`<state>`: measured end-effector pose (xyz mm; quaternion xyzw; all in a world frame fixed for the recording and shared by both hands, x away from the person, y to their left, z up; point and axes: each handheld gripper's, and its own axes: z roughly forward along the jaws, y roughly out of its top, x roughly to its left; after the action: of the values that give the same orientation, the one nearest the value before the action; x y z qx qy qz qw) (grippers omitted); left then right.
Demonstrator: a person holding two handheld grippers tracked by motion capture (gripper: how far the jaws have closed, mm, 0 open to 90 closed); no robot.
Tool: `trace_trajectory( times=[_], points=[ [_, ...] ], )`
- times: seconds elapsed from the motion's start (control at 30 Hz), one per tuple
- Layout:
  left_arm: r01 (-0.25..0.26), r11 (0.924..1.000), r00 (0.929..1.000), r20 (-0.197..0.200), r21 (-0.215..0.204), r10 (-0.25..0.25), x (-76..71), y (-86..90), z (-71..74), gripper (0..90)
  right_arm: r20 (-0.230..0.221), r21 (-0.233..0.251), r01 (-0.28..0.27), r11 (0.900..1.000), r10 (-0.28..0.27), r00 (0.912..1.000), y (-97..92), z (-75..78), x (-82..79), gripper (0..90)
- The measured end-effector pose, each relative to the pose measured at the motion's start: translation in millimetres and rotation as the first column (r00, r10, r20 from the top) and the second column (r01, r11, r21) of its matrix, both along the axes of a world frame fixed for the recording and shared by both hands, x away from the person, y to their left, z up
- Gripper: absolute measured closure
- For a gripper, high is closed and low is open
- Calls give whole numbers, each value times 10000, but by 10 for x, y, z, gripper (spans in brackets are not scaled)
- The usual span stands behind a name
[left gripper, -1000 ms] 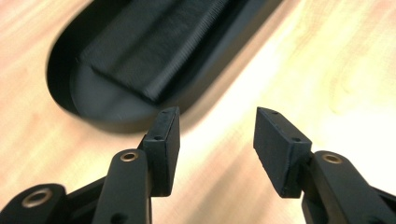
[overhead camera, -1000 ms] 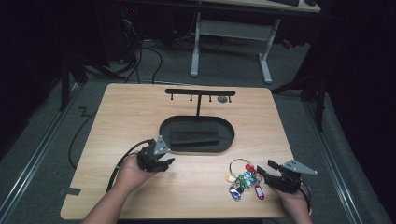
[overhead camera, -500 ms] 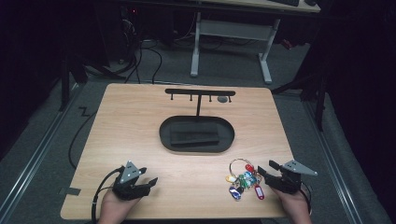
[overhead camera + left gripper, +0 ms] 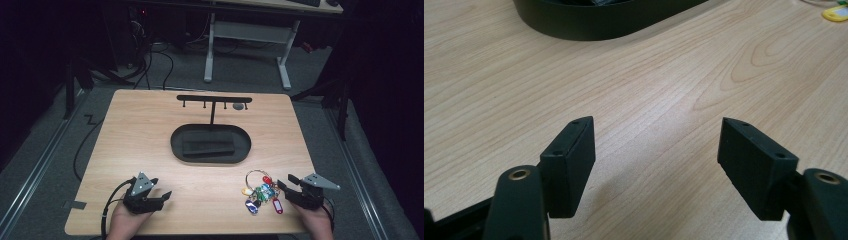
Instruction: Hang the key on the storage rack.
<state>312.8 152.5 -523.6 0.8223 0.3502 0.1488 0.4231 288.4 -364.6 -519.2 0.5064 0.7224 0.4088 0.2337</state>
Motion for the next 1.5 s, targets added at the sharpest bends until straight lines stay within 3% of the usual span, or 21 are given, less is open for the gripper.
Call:
trace_trajectory(
  times=[0.23, 0.37, 0.47, 0.6, 0.73, 0.8, 0.9, 1.0, 1.17, 1.23, 1.3, 1.33, 1.4, 1.5],
  points=[
    [227, 9997, 9997, 37, -49, -227, -2, -19, 20, 313, 10, -94, -220, 9997, 220, 9998, 89, 52, -30, 458],
    [439, 9990, 9990, 100, 112, -440, 5, -27, 21, 313, 162, 96, -444, 9990, 443, 9989, 178, 119, -4, 458],
    [488, 9988, 9988, 96, 8, -488, 9, -14, 24, 313, 89, 201, -643, 9977, 641, 9979, 268, 152, 24, 452],
    [444, 9986, 9990, -34, -297, -445, -14, 34, 49, 315, 114, 253, -1001, 9947, 999, 9949, 452, 245, 41, 440],
    [456, 9982, 9989, 91, -386, -453, -60, 43, 75, 316, -214, 212, -1574, 9873, 1579, 9872, 667, 275, 85, 440],
    [495, 9981, 9987, 101, -374, -492, -81, 38, 70, 316, -360, -157, -1824, 9831, 1818, 9827, 766, 276, 121, 442],
    [637, 9978, 9977, 237, -205, -632, -147, 31, 35, 320, -871, -842, -2292, 9697, 2219, 9712, 926, 274, 202, 448],
    [739, 9969, 9965, 379, 271, -749, -212, 52, 10, 314, -1438, -1436, -2695, 9522, 2493, 9577, 1028, 263, 277, 460],
    [523, 9986, 9974, 482, 77, -526, -244, 122, 36, 318, -2493, -1832, -3095, 9331, 2604, 9327, 1158, 186, 435, 544],
    [583, 9983, 9974, 417, 87, -586, -249, 138, 32, 318, -3097, -2059, -3339, 9199, 2624, 9139, 1192, 163, 489, 591],
    [565, 9984, 9977, 379, 7, -565, -255, 147, 33, 318, -3478, -2483, -3389, 9075, 2430, 9055, 1199, 173, 530, 589],
    [570, 9982, 9980, 274, -181, -565, -259, 154, 37, 318, -3579, -2568, -3355, 9064, 2333, 9041, 1195, 183, 542, 588],
    [650, 9970, 9978, 189, -417, -643, -282, 155, 48, 318, -3850, -2497, -3207, 9137, 2102, 8986, 1178, 213, 564, 574],
    [865, 9958, 9959, 273, -291, -857, -320, 138, 59, 319, -4368, -2505, -3196, 9138, 1879, 8797, 1166, 214, 603, 528]
  ],
)
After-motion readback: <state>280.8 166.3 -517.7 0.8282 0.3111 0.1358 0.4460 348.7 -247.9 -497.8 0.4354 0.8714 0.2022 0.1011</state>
